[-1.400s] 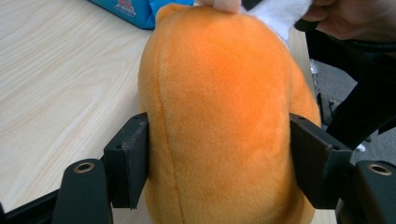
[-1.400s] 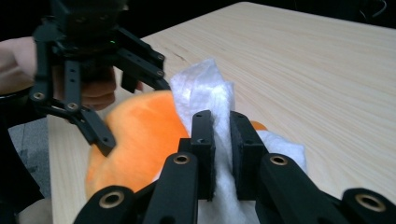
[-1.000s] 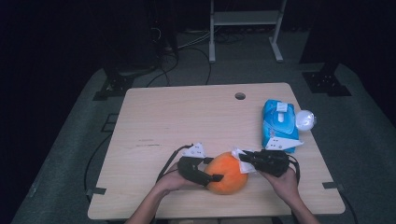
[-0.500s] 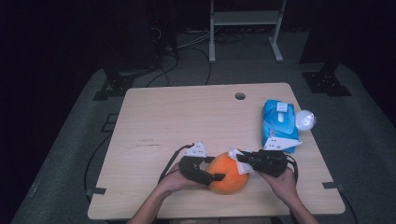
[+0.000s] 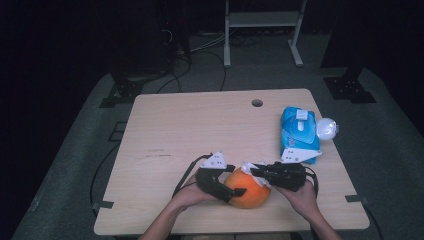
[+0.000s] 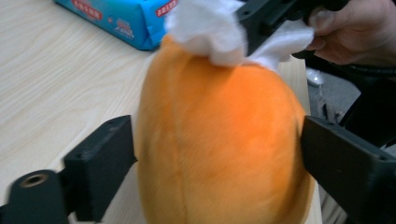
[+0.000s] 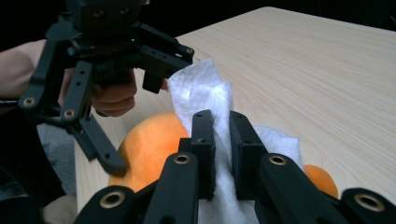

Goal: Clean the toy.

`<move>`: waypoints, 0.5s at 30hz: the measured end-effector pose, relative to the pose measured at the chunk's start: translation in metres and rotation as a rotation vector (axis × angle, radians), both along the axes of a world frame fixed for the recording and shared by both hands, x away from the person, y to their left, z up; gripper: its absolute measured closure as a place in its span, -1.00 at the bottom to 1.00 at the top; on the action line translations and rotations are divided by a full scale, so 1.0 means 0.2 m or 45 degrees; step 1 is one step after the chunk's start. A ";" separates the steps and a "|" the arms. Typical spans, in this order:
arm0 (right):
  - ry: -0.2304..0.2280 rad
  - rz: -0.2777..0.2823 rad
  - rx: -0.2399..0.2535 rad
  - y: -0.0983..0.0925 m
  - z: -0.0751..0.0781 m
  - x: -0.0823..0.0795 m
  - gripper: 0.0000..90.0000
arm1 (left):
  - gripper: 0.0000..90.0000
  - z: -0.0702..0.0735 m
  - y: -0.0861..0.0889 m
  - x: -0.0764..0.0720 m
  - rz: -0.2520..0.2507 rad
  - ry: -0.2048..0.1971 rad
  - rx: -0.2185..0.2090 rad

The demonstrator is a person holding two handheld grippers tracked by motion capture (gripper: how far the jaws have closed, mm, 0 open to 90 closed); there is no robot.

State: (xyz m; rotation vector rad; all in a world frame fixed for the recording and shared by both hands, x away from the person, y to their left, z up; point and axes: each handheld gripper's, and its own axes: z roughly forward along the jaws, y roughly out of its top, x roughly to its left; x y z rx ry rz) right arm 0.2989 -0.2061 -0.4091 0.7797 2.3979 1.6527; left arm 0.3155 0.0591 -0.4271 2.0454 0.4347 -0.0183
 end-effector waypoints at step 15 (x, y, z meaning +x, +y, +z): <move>-0.067 0.032 -0.027 0.07 0.07 -0.04 0.81 | -0.30 0.02 -0.09 -0.08 0.091 -0.129 0.005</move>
